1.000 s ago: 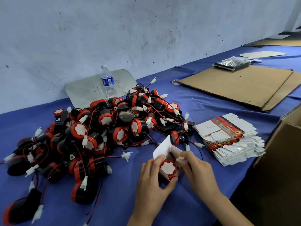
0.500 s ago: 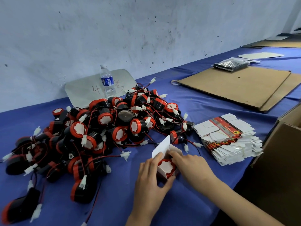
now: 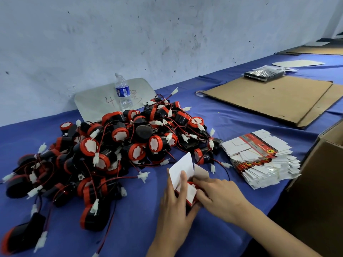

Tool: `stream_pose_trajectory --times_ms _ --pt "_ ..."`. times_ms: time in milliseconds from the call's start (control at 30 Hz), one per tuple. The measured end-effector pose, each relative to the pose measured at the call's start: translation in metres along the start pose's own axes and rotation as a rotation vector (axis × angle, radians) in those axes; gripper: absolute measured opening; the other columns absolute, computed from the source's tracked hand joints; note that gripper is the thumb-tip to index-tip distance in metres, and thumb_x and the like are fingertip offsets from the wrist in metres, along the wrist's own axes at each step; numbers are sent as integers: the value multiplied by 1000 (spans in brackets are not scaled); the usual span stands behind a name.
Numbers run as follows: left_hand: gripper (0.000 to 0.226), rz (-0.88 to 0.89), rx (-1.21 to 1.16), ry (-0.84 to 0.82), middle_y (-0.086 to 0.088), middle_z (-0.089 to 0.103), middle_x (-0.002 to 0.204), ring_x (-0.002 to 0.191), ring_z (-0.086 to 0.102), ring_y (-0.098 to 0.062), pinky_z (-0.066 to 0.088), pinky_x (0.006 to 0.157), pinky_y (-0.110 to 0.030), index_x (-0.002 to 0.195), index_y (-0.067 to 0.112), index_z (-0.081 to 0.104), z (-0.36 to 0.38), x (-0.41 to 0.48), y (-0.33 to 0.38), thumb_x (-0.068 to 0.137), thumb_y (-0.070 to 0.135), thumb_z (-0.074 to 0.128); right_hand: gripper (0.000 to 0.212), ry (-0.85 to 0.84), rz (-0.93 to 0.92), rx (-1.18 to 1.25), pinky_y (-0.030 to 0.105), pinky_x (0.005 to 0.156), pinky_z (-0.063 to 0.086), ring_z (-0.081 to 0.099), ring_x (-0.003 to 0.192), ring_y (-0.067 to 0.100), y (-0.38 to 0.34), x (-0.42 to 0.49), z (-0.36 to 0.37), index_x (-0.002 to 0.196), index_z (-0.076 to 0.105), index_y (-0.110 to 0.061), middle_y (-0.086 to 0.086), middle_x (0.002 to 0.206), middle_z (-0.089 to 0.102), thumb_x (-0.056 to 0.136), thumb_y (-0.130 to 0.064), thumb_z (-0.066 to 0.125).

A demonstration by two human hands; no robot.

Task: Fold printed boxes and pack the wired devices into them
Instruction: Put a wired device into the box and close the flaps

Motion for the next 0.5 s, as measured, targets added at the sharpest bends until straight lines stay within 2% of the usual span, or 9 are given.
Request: stream_pose_trajectory --times_ms 67,133,167,233,267,333,433,500 --pt "87 1 25 -19 -1 -24 158 147 4 -13 25 113 -25 137 36 -29 3 1 0 95 53 44 40 32 -4 20 27 65 42 53 100 12 -2 -7 4 133 46 -39 -21 135 48 98 -44 26" --pt "80 3 28 -24 1 -35 154 148 2 -12 24 114 -24 140 44 -18 3 0 0 95 48 48 42 97 1 5 21 68 44 43 104 8 -3 -12 4 135 46 -37 -26 143 30 99 -46 28" --pt "76 8 24 -19 3 -39 152 148 2 -12 25 114 -25 140 49 -12 3 -1 1 95 46 50 39 166 3 3 20 64 44 40 103 8 -4 -15 -1 130 53 -35 -26 143 27 99 -46 32" --pt "68 26 24 5 3 -40 151 148 7 -13 28 113 -27 138 57 0 0 -3 4 96 42 51 25 326 5 42 19 56 44 42 103 10 -7 -23 -16 111 68 -27 -19 145 30 95 -39 54" --pt "66 35 33 25 2 -37 153 148 9 -14 30 112 -27 139 57 4 -2 -3 6 96 40 51 20 395 -3 90 20 57 47 44 105 11 -9 -27 -21 105 72 -22 -14 149 31 91 -34 63" --pt "60 61 34 64 -1 -27 157 148 13 -17 32 111 -28 142 53 16 -6 -5 11 97 36 53 23 457 -17 206 23 70 52 48 111 11 -8 -32 -18 108 72 -16 -7 153 31 88 -27 69" --pt "60 79 68 124 -12 -3 160 144 26 -27 38 108 -37 142 42 34 -14 -6 19 92 27 64 38 485 -32 278 29 93 49 51 118 8 -8 -35 -11 128 61 -14 -9 145 46 95 -32 61" --pt "65 78 115 161 -27 24 153 130 46 -39 49 95 -47 135 29 55 -19 -6 23 76 17 81 42 509 -40 287 24 98 43 50 119 6 -10 -36 -12 128 61 -11 -7 134 56 96 -36 53"
Point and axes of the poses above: each hand's wrist, its own x-axis towards the middle knuckle, its own z-axis out of the palm, y = z × x, the point moved 10 cm from there along x, towards the middle knuckle
